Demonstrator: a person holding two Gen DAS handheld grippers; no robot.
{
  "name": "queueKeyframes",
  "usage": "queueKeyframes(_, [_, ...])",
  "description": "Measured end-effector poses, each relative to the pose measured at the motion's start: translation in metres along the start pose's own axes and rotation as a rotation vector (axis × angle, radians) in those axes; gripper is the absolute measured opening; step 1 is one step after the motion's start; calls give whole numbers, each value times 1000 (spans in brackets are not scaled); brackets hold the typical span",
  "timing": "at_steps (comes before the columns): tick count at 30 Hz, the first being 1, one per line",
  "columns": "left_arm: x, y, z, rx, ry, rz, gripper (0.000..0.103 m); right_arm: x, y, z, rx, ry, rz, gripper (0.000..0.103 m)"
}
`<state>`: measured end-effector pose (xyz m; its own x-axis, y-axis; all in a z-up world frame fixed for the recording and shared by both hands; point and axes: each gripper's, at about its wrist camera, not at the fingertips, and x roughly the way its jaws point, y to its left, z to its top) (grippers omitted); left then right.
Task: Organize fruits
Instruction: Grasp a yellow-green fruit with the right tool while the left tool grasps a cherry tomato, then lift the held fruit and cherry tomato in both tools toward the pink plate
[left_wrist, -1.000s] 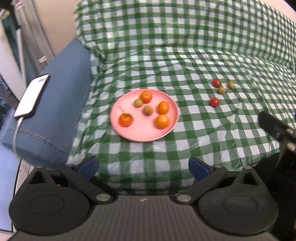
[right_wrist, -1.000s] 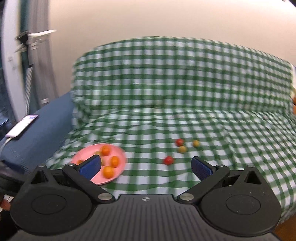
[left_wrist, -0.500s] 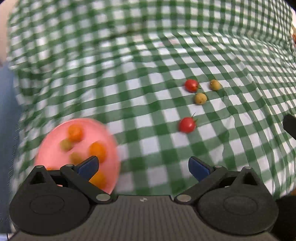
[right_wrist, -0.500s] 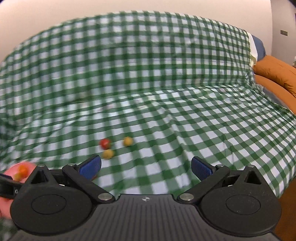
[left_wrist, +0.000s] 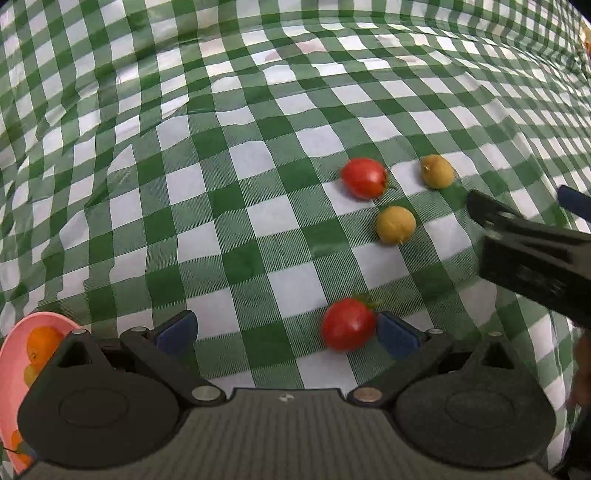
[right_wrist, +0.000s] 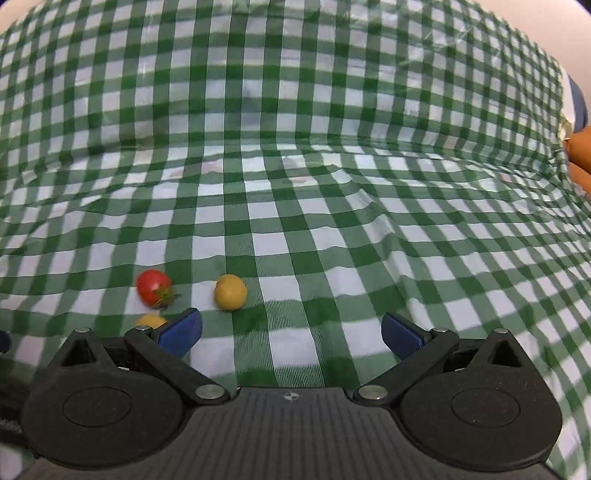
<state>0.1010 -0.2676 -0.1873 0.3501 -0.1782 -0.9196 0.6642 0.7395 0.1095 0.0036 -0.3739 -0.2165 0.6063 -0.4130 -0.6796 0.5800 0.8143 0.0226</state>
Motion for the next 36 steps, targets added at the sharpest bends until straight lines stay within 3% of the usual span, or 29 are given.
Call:
queueKeyframes(5, [2, 9, 3, -42, 6, -37, 102, 42, 16, 5, -22, 33, 27, 102])
queueKeyframes(8, [1, 12, 6, -55, -1, -69, 92, 56, 31, 4, -73, 26, 40, 97])
queueKeyframes(9, [0, 13, 7, -58, 0, -82, 82, 57, 34, 4, -72, 4, 45, 96])
queueKeyframes(10, [-1, 13, 7, -60, 0, -93, 77, 59, 35, 5, -78, 2, 51, 90])
queueKeyframes(11, [-3, 13, 8, -61, 1, -104, 64, 61, 36, 5, -78, 7, 60, 76])
queueKeyframes(12, [-5, 12, 8, -61, -4, -110, 45, 62, 35, 5, -68, 15, 81, 69])
queueKeyframes(13, [-7, 11, 8, -58, -18, -118, 33, 61, 33, 6, -42, 18, 114, 44])
queueKeyframes(14, [-9, 9, 8, -54, -25, -123, 26, 59, 33, 7, -26, 14, 122, 26])
queueKeyframes(17, [-17, 8, 7, -58, -49, -147, 10, 58, 27, 9, -4, 23, 111, 26])
queueKeyframes(21, [-32, 10, 4, -67, -74, -166, 4, 52, 7, 12, 89, -9, 72, 26])
queueKeyframes(25, [-51, 16, -4, -65, -121, -171, 2, 38, -11, 10, 153, -30, 63, 26])
queueKeyframes(28, [-52, 18, -10, -54, -106, -185, 6, 34, -10, 8, 146, -23, 63, 26])
queueKeyframes(33, [-41, 14, -14, -46, -98, -154, 62, 28, -7, 5, 122, -5, 73, 26])
queueKeyframes(36, [-26, 10, -11, -50, -76, -164, 63, 25, -7, 4, 118, 0, 77, 26])
